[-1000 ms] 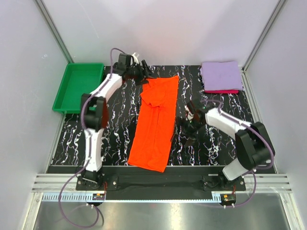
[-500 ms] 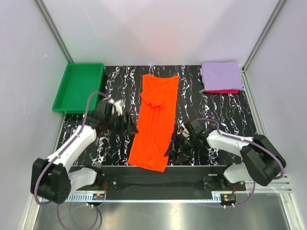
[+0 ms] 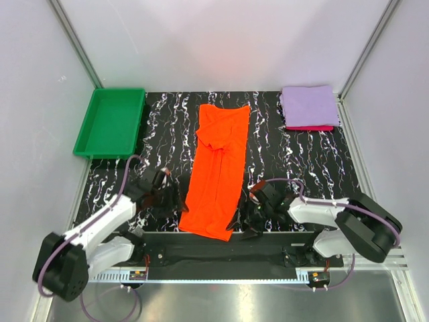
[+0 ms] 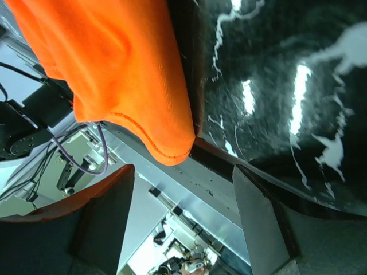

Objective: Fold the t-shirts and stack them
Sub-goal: Fold the tshirt

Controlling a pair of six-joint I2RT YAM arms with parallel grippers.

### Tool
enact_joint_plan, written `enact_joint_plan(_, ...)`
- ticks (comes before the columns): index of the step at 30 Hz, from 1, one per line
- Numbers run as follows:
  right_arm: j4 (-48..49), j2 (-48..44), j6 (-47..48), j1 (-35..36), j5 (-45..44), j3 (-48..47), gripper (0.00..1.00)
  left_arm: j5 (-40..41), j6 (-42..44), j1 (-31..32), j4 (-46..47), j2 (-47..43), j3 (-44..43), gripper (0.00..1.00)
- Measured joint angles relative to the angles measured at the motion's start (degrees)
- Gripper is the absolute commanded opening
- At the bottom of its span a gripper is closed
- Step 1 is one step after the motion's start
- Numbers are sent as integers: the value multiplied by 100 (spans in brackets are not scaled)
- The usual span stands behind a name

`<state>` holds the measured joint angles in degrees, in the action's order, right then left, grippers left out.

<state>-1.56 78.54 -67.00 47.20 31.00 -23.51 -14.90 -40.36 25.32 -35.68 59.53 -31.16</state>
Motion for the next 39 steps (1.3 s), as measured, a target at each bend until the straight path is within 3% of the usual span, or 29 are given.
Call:
enact_joint_plan(6,74,-234,-146,79,-168,197,73,142,-627,149,52,-883,804,66)
enact_joint_plan(17,1204,358,-660,229,15,328,66,15,-955,297,876,-728,1121,55)
enact_joint_plan(19,1346,435,-726,254,17,321,66,15,-1016,330,874,-728,1147,50)
enact_joint_plan(26,1401,511,-800,422,-136,247,64,155,-1268,549,468,-935,1150,51)
enact_joint_plan(34,1373,654,-894,634,-387,170,50,57,-1517,640,605,-1115,1338,48)
enact_joint_plan(37,1325,654,-898,651,-442,157,47,-26,-1593,664,763,-1187,1443,43)
enact_joint_plan(39,1281,654,-890,662,-481,142,39,-42,-1659,667,820,-1270,1521,34)
